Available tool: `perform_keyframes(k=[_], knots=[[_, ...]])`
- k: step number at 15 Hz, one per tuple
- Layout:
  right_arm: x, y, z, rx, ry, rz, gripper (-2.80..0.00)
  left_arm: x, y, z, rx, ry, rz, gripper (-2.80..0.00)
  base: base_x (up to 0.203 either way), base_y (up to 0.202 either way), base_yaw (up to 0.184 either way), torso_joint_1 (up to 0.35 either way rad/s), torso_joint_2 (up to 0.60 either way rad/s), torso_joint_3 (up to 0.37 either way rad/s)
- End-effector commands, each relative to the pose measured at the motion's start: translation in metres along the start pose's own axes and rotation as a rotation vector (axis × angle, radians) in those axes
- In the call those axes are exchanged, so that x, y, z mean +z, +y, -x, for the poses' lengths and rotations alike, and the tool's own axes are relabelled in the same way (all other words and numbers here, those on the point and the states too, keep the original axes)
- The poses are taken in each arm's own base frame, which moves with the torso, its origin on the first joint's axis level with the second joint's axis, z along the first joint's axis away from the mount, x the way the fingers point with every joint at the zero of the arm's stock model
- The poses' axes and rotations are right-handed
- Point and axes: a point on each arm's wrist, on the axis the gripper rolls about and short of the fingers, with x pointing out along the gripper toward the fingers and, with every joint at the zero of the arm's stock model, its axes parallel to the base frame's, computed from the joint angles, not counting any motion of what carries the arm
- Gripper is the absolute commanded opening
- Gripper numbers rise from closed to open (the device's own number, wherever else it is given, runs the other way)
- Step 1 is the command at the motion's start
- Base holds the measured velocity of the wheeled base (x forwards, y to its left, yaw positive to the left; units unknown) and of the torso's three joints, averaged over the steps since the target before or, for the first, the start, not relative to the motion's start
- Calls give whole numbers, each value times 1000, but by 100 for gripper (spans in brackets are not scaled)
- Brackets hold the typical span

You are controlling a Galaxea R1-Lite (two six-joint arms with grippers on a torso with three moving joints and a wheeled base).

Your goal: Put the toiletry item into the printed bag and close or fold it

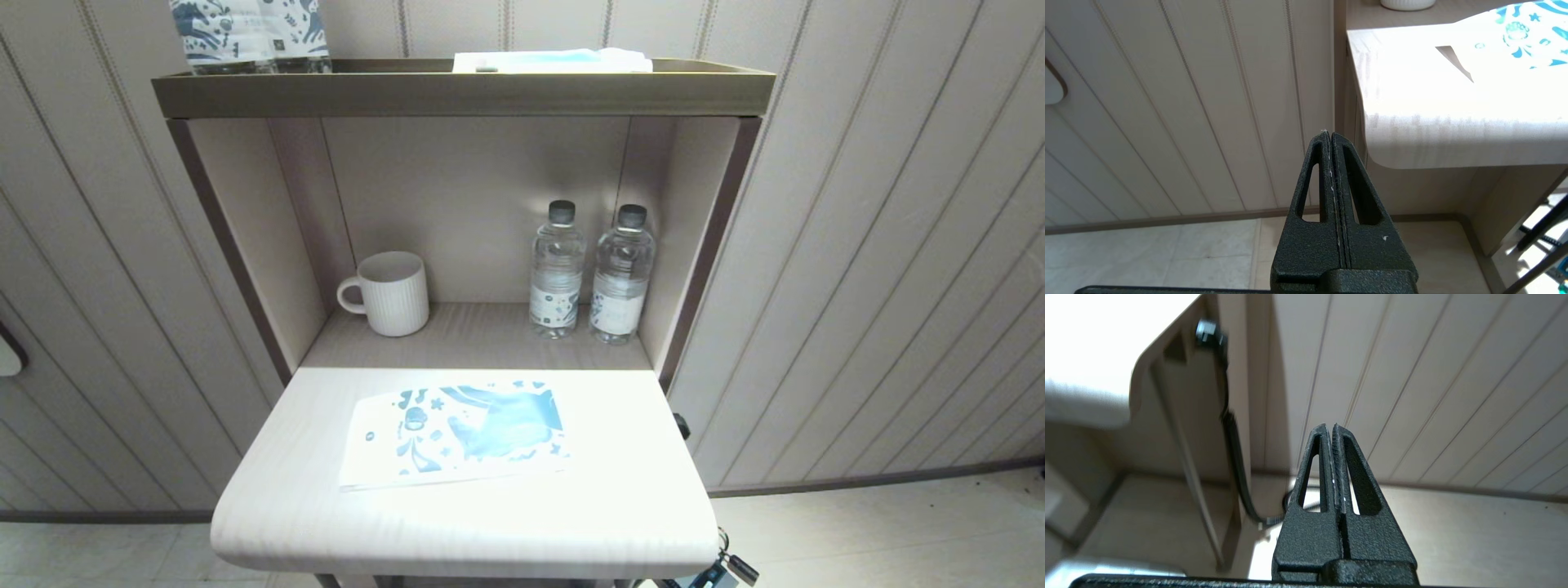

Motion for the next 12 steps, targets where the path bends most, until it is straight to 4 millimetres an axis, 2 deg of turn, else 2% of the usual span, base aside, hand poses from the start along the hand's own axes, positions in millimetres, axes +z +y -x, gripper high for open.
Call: perform_keyframes(k=[1,5,7,12], knots=[[-2,0,8,-32,-94,-11,-280,0,0,0,1,1,3,-280,0,0,0,0,0,0],[-2,0,8,-35,-90,-54,-280,0,0,0,7,-4,68,-280,0,0,0,0,0,0],[-5,1,8,-39,-61,-134,-280,1,1,0,17,-6,92,-280,0,0,0,0,0,0],[-6,0,8,-54,-58,-148,-280,1,0,0,15,-7,99,-280,0,0,0,0,0,0]])
